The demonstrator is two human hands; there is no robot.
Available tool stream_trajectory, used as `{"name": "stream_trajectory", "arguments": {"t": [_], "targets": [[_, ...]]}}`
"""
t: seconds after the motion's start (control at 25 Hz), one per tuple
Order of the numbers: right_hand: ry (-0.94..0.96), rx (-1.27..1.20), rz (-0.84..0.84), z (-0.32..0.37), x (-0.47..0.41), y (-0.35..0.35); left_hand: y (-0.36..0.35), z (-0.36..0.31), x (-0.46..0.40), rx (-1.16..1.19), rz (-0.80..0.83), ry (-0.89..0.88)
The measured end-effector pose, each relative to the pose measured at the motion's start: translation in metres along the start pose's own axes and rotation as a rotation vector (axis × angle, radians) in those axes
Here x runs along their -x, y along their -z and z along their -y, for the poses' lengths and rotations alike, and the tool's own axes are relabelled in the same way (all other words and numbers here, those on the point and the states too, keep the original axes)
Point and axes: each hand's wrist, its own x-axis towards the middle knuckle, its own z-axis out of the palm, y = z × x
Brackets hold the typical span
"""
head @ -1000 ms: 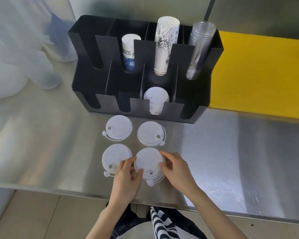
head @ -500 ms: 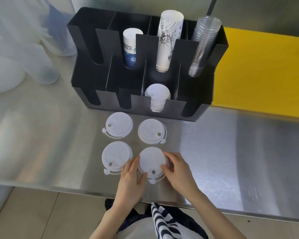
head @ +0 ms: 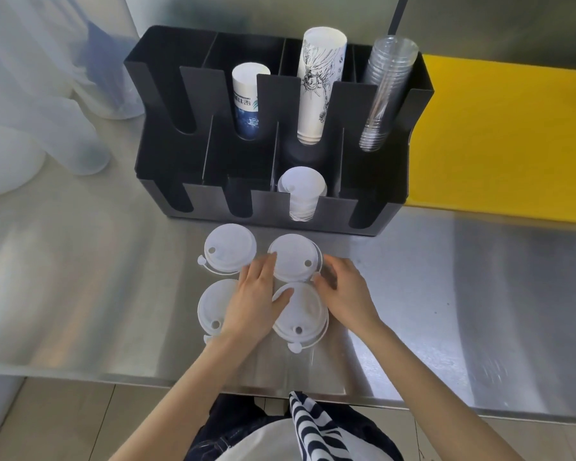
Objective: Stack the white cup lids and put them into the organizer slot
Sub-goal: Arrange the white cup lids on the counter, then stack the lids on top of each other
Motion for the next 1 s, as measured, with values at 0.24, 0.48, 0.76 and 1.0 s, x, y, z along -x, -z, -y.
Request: {"name": "stream_trajectory", "arguments": {"t": [0.24,0.48,0.76,1.0], "targets": [[-0.054,0.115,0.028,0.005,-0.038,-0.01,-0.001,-0.003,-0.051,-0.259,0.186,-0.017],[-0.031,0.066,0.028,0.005,-0.042,-0.011,0.0,-0.002,-0.059,-0.29,0.181,-0.04],[-0.034,-0.169,-0.014,0.012,-0.042,0.019,0.032,-0.009,-0.051,-0.278,0.184,-0.317],[-0.157,-0.603,-0.001,0.019,-0.02,0.032,0.042,-0.012,-0.031,0.212,0.147,-0.122]]}}
